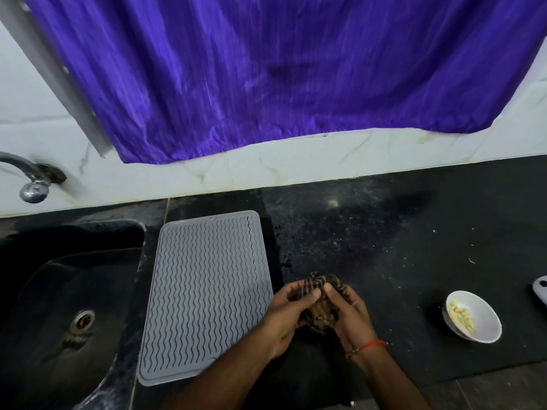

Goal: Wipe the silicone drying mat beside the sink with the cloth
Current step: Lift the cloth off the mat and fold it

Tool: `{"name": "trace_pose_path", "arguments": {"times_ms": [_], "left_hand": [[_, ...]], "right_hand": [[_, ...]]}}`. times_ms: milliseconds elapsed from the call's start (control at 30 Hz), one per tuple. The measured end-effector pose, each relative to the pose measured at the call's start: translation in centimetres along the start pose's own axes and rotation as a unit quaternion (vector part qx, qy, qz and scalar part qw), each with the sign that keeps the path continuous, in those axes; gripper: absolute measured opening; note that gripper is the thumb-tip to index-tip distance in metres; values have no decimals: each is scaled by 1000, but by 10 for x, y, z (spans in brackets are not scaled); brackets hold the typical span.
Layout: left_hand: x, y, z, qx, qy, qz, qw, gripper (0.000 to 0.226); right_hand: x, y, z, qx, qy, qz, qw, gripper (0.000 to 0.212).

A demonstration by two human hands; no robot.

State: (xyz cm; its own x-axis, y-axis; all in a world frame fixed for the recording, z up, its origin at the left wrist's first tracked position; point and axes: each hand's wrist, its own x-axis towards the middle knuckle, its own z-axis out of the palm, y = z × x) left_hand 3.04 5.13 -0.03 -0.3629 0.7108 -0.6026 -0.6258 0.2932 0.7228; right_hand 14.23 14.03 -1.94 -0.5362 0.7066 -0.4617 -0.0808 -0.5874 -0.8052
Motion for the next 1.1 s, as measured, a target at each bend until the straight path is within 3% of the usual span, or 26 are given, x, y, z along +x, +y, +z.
{"name": "trace_pose_path", "arguments": {"times_ms": [233, 400, 633, 767, 933, 1100], "left_hand": [[7, 23, -32, -30, 131, 63, 989, 23], [-1, 48, -93, -101, 260, 126, 952, 15], [-32, 87, -179, -145, 338, 157, 916, 20], [-46, 96, -203, -135, 374, 152, 905, 29], [-52, 96, -223, -159, 385, 126, 901, 35], [-54, 88, -240, -162, 389, 134, 897, 37]], "right_hand": [[28, -2, 39, -65, -1, 15, 998, 37], [65, -2, 128, -65, -86, 35, 994, 36], [119, 21, 290, -88, -178, 99, 975, 34], [144, 39, 364, -85, -170, 132, 973, 32], [174, 55, 435, -70, -154, 171, 971, 6], [196, 62, 474, -91, -157, 158, 971, 20]]}}
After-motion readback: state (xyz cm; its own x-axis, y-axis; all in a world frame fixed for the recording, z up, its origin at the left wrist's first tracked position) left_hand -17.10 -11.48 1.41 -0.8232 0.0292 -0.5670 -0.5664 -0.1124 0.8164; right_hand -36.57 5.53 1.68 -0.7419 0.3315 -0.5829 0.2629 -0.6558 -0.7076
